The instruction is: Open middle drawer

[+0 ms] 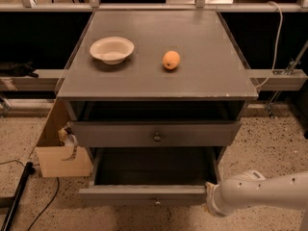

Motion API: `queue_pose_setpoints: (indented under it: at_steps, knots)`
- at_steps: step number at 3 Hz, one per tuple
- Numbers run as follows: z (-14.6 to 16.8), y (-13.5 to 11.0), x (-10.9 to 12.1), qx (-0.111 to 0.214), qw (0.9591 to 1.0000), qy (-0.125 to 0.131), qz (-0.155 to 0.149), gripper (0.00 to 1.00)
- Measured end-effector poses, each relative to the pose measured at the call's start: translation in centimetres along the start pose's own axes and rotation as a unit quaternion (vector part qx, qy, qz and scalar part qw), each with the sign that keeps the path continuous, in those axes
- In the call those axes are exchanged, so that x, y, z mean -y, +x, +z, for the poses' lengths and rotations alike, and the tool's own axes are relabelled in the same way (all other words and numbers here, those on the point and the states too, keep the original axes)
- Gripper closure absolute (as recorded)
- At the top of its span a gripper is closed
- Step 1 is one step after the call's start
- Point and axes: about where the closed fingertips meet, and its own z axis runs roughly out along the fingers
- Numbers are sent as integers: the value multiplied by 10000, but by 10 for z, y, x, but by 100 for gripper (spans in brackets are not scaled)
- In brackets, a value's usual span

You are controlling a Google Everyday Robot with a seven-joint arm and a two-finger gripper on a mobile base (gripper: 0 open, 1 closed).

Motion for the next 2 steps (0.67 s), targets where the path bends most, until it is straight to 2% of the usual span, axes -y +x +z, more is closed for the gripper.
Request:
queue_pose_setpoints:
  at_steps: [2]
  knots:
    - [0, 0, 0, 0, 10000, 0, 0, 39]
